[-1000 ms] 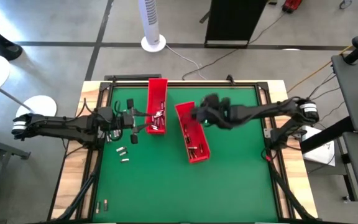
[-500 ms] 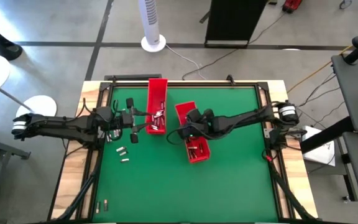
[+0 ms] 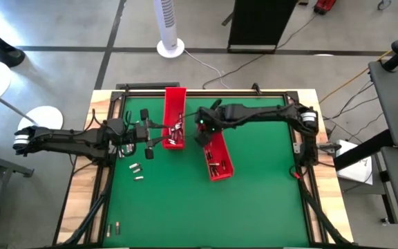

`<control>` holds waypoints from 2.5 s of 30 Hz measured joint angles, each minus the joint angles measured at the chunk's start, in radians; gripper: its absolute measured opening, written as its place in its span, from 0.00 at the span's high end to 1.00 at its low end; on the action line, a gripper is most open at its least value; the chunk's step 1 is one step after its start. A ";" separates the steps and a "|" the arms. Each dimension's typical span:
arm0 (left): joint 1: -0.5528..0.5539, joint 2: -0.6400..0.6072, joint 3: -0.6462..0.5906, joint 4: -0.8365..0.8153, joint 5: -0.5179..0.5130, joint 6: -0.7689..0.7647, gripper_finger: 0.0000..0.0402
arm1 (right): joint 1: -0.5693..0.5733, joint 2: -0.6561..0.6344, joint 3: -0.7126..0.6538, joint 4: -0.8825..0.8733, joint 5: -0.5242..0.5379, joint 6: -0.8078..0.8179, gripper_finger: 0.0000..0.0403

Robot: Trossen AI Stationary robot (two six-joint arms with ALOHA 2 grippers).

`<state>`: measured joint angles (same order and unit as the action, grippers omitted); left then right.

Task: Sort batteries
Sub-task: Adjust the right red bin, then put the black battery into the right red bin

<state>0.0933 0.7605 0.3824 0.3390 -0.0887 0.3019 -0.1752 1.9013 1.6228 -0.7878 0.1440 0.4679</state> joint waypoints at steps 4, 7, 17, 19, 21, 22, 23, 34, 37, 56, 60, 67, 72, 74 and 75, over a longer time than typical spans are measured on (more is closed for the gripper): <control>0.000 -0.002 0.000 -0.014 -0.001 0.001 0.66 | -0.064 0.012 0.001 -0.032 -0.048 -0.176 0.52; 0.000 -0.004 0.000 -0.032 -0.013 0.009 0.66 | -0.105 0.025 0.001 -0.041 -0.047 -0.249 0.55; 0.000 -0.006 0.000 -0.052 -0.060 0.022 0.66 | -0.208 0.065 0.031 0.017 -0.040 -0.081 0.62; 0.000 -0.006 0.000 -0.058 -0.061 0.022 0.66 | -0.232 0.065 0.031 0.016 -0.003 -0.042 0.62; 0.000 -0.006 0.000 -0.058 -0.061 0.022 0.66 | -0.255 0.060 0.031 0.006 0.038 -0.014 0.63; 0.000 -0.007 0.000 -0.059 -0.061 0.022 0.66 | -0.266 0.058 0.031 0.004 0.053 -0.010 0.63; 0.000 -0.007 0.000 -0.059 -0.061 0.022 0.66 | -0.276 0.057 0.034 0.004 0.068 -0.011 0.63; 0.000 -0.013 0.000 -0.074 -0.061 0.022 0.66 | -0.377 0.058 0.040 0.035 0.091 -0.043 0.57; 0.000 -0.021 0.000 -0.081 -0.062 0.022 0.66 | -0.402 0.058 0.040 0.024 0.120 -0.036 0.55; -0.001 -0.130 0.000 -0.171 -0.002 -0.053 0.66 | -0.306 -0.135 0.055 0.099 0.309 -0.140 0.52; -0.001 -0.095 0.000 -0.163 0.157 -0.075 0.66 | -0.135 -0.280 0.013 0.096 0.343 -0.211 0.51; -0.004 -0.049 0.044 -0.194 0.186 -0.286 0.66 | 0.238 -0.426 -0.279 0.197 0.637 -0.109 0.54; -0.088 -0.041 0.215 -0.578 0.149 -0.523 0.66 | 0.488 -0.411 -0.567 0.465 0.740 -0.067 0.54; -0.153 -0.022 0.221 -0.633 0.065 -0.600 0.66 | 0.550 -0.399 -0.647 0.626 0.740 -0.090 0.53; -0.185 -0.011 0.220 -0.669 0.033 -0.645 0.66 | 0.571 -0.389 -0.677 0.692 0.746 -0.100 0.53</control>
<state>-0.0921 0.7493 0.6021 -0.3298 -0.0561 -0.3434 0.3961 1.5122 0.9456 -0.0954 0.8898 0.3684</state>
